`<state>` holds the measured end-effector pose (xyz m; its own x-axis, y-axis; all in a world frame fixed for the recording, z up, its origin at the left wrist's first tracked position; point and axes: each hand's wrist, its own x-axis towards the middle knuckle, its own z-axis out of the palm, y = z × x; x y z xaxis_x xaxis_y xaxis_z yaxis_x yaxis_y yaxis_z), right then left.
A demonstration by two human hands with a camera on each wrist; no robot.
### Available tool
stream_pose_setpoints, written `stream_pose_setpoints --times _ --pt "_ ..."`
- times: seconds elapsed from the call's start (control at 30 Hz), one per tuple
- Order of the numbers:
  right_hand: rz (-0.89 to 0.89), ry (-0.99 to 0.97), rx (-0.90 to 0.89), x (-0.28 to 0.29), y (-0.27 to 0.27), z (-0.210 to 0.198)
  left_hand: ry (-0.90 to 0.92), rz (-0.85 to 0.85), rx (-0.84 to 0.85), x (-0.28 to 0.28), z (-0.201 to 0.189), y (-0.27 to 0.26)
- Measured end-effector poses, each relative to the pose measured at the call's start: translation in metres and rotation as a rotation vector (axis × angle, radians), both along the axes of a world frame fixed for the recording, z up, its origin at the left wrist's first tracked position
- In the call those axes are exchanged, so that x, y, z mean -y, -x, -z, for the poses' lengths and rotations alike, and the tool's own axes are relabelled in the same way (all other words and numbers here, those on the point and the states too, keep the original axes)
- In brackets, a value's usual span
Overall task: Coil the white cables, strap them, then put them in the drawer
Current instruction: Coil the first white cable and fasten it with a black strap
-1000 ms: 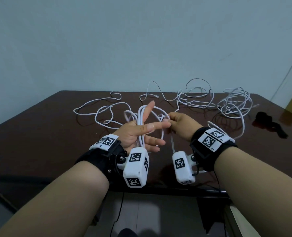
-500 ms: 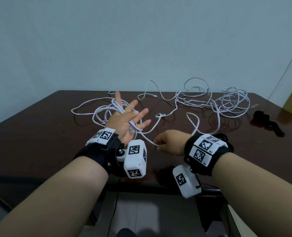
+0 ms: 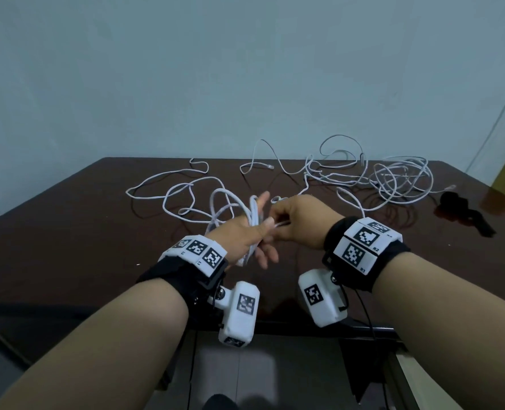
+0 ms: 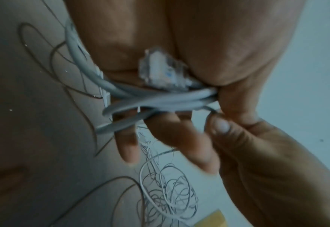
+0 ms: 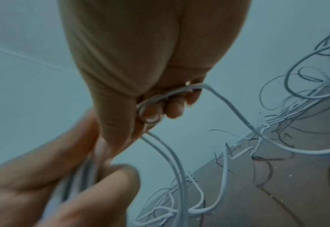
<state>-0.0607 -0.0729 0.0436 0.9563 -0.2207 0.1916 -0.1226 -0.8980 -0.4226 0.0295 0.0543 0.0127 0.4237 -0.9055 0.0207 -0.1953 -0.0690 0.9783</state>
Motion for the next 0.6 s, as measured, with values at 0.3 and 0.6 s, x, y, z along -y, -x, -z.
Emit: stream_pose_setpoints --times 0.3,0.6 --pt "0.193 -0.178 0.168 0.035 -0.002 0.012 0.063 0.105 -0.189 -0.002 -0.002 -0.001" --pt "0.309 -0.367 0.168 0.046 0.003 0.026 0.407 0.200 -0.674 -0.002 -0.016 -0.001"
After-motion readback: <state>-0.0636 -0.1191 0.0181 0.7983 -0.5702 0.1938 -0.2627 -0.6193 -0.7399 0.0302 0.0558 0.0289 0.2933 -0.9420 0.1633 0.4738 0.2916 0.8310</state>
